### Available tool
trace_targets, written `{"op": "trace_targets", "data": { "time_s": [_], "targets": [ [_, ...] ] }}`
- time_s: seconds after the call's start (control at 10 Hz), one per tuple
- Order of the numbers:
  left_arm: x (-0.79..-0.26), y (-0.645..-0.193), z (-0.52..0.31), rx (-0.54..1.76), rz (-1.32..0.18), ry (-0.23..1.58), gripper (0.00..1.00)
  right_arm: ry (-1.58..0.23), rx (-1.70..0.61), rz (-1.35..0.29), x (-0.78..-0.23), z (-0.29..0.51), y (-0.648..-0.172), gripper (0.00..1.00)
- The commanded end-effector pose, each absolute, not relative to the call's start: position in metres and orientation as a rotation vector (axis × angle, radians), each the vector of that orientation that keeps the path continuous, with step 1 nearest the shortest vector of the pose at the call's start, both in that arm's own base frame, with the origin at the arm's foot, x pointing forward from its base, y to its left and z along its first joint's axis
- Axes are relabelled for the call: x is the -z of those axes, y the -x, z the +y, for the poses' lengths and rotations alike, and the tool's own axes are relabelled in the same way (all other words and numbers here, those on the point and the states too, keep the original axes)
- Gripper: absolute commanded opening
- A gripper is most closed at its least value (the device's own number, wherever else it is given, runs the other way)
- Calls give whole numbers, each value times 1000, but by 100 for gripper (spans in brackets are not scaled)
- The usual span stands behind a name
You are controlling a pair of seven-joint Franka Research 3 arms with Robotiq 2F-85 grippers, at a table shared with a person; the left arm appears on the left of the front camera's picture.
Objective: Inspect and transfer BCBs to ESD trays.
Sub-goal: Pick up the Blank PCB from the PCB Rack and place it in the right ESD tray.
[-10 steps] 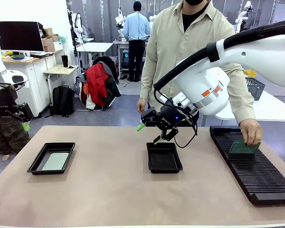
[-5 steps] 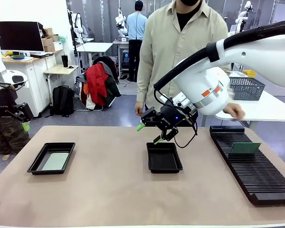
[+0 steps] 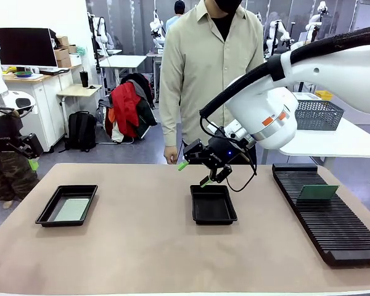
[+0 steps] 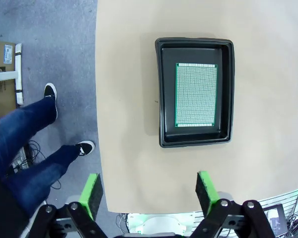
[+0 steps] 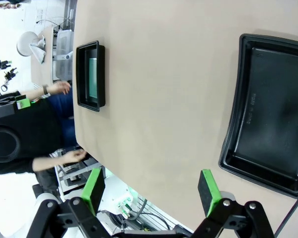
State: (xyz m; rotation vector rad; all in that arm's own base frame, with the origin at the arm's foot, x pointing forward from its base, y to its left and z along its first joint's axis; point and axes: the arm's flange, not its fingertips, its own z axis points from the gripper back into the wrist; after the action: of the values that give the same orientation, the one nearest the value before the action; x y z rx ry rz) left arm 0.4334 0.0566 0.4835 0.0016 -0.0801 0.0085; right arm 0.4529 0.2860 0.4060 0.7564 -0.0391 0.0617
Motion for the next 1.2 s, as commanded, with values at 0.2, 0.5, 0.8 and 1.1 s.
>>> {"op": "trace_targets", "data": {
  "time_s": [0.2,0.5,0.8,1.1],
  "targets": [
    [-482,-435,57,-12,-92,1,100,-639,-167,-79,-424,245,-441,100],
    [-482,-435,57,-12,-92,1,100,-571,-257,-119,-456,185,-432,100],
    [-482,-435,57,-12,-92,1,100,-492,-320,-174,-501,101,-422,100],
    [-482,-435,57,-12,-92,1,100,-392,-542,-217,-551,27,-406,100]
  ]
}}
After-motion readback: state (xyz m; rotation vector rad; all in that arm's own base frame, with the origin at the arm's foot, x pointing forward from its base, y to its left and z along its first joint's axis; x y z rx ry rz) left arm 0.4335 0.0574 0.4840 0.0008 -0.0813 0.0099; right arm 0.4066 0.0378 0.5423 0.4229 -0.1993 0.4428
